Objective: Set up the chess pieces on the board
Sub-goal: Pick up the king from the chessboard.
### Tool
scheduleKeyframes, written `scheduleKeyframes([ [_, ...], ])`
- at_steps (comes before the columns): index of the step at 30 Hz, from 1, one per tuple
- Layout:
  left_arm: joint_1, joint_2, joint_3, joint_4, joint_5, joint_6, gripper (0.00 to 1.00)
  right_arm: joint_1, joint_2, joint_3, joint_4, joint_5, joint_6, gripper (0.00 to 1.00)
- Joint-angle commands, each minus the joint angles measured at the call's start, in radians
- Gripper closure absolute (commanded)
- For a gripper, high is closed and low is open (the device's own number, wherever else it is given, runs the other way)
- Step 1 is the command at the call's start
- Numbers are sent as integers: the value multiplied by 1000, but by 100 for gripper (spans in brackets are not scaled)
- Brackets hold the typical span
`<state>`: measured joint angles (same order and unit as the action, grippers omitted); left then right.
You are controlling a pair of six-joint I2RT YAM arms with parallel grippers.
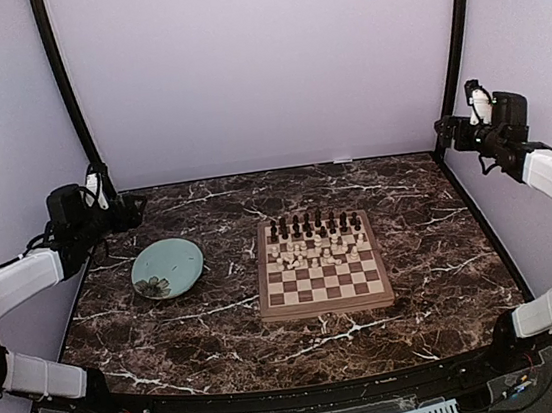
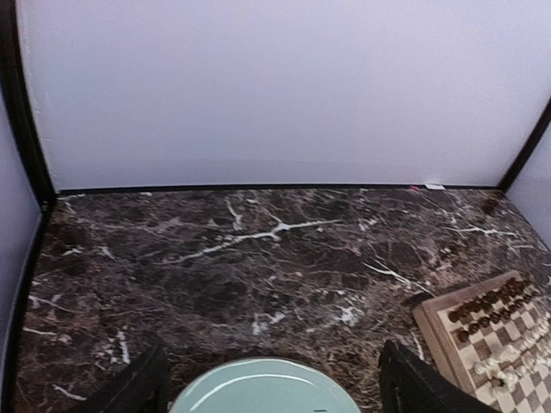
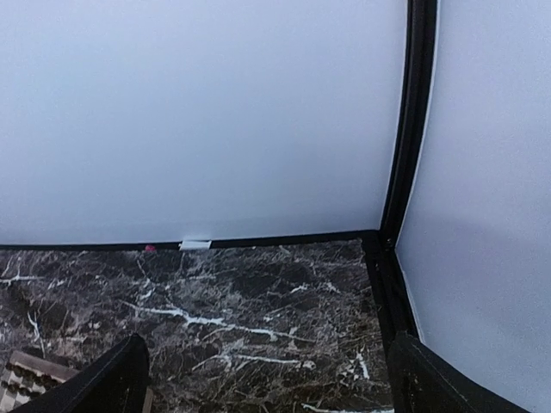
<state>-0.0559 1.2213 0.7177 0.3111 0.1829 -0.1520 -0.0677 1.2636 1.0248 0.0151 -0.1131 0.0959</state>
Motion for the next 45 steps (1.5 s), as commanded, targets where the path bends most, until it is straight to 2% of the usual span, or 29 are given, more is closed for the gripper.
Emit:
scheduleKeyframes([
  [1,-3,20,56,-60,261,15,19,-5,-13,-26,-107,-266,-200,2],
  [3,-28,24,80,-87,321,19,21,3,-1,-20,-156,-376,-261,3],
  [6,-101,25,130,-178,303,57,24,58,26,-2,-240,-426,-324,6],
  [10,-208,30,167,-286,258,62,30,188,57,14,-322,-400,-423,11],
  [16,-295,5,134,-306,289,-51,42,359,98,39,-413,-319,-540,23],
  [23,-434,-23,109,-345,264,-93,44,460,210,85,-480,-294,-563,30],
  [28,-542,94,194,-402,211,-48,44,503,296,134,-485,-225,-543,36],
  [30,-554,189,299,-471,170,-8,44,512,336,170,-498,-218,-545,39],
  [34,-555,415,616,-652,21,82,44,549,413,252,-518,-189,-539,40],
  [38,-553,582,774,-649,-70,117,45,589,490,334,-545,-162,-530,39],
  [41,-526,640,791,-592,-38,72,46,611,527,375,-565,-159,-523,39],
  [45,-450,588,645,-411,137,-75,48,634,561,417,-587,-169,-526,41],
])
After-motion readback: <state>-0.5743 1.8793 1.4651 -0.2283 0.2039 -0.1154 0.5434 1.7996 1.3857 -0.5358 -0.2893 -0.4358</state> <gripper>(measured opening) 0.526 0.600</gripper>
